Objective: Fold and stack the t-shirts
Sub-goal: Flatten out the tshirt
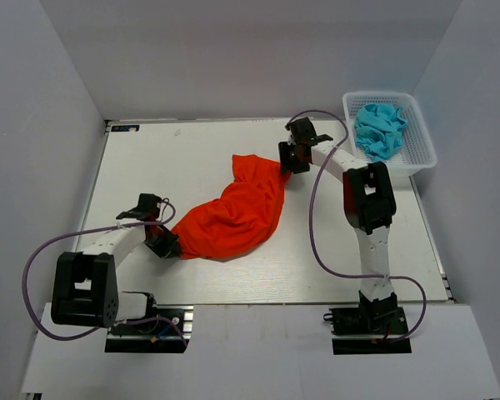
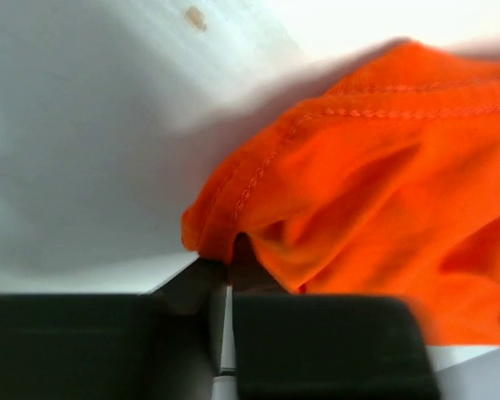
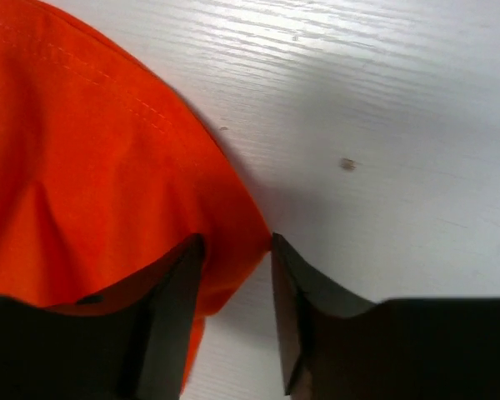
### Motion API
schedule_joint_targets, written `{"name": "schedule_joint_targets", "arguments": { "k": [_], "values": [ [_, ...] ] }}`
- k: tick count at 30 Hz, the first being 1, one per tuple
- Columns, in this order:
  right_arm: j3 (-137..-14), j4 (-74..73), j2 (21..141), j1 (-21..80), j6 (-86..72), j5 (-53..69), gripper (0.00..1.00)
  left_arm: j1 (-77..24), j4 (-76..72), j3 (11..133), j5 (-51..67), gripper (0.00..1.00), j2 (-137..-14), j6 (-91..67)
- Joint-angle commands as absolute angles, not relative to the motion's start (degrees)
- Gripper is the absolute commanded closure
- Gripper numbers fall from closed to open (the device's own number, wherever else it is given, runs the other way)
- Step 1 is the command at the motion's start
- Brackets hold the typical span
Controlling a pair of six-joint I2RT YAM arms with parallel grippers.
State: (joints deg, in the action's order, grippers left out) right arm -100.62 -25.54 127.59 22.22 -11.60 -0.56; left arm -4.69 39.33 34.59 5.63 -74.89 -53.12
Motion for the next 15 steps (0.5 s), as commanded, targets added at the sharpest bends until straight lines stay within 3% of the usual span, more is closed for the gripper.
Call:
{"name": "schedule_joint_targets", "arguments": {
  "k": [1, 3, 4, 8, 15],
  "values": [
    [-100.55, -22.95, 128.67, 23.03, -12.13, 2.97, 0.60, -4.92, 32.53, 33.57, 3.69, 1.00, -75.94, -53.17],
    [-100.81, -21.98, 128.93, 23.03, -12.13, 5.26, 0.83, -4.92, 31.38, 34.98, 3.69, 1.00, -75.42, -53.17],
    [-101.51, -21.19, 128.85, 22.94, -12.13, 5.27, 1.00, -4.92, 30.51, 35.68, 3.69, 1.00, -75.41, -53.17],
    [-102.75, -19.61, 126.84, 22.68, -11.78, 4.31, 1.00, -4.92, 31.72, 42.42, 1.06, 1.00, -72.61, -52.56],
    [-99.40, -14.76, 108.91, 21.71, -10.29, -9.91, 1.00, -4.92, 38.76, 59.48, -9.65, 1.00, -62.42, -48.87]
  ]
}}
